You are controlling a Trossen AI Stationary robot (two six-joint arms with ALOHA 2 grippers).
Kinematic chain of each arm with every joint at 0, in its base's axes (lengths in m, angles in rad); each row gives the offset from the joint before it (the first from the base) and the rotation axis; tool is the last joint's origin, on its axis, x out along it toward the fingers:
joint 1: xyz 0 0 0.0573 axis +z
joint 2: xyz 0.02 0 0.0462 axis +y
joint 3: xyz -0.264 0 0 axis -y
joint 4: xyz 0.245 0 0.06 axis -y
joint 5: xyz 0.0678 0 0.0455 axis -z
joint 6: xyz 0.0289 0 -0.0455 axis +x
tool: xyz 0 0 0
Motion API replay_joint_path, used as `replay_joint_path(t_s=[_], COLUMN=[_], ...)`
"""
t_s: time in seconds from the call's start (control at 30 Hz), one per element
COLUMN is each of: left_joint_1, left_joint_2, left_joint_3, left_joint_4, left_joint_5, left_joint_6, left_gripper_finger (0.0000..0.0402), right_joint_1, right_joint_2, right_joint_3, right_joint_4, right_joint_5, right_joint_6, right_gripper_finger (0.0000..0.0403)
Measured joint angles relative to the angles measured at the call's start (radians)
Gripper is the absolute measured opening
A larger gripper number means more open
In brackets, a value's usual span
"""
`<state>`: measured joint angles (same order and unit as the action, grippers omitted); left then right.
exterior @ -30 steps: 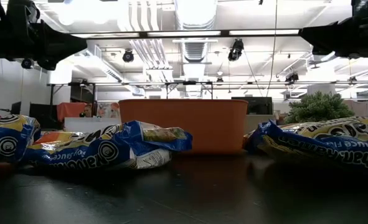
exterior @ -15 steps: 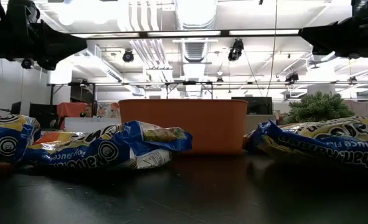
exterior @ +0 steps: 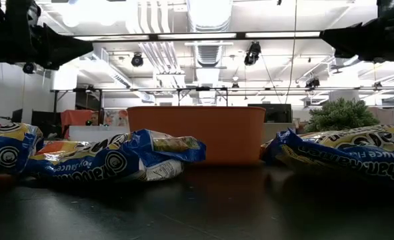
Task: Sort Maruchan noodles
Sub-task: Put the red noodle packet into the orange bin
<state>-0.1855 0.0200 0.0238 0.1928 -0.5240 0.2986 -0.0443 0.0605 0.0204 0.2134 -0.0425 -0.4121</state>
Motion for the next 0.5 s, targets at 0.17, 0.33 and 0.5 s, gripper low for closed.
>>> replay_joint_path(t_s=[0.17,0.33,0.5], left_joint_1=[0.000,0.000,-0.001], left_joint_2=[0.000,0.000,0.000], left_joint_3=[0.000,0.000,0.000], left_joint_4=[0.000,0.013,0.119], left_joint_5=[0.000,0.004,0.071], left_joint_6=[-0.008,-0.047,-0.436], left_gripper_finger=[0.0077,0.0077,0.0077], right_joint_1=[0.000,0.000,0.000], right_joint_2=[0.000,0.000,0.000], right_joint_3=[0.000,0.000,0.000], right_joint_4=[0.000,0.014,0.108], right_joint_5=[0.000,0.000,-0.018], right_joint_6=[-0.007,-0.017,0.128], right_gripper_finger=[0.0059,0.0059,0.0059])
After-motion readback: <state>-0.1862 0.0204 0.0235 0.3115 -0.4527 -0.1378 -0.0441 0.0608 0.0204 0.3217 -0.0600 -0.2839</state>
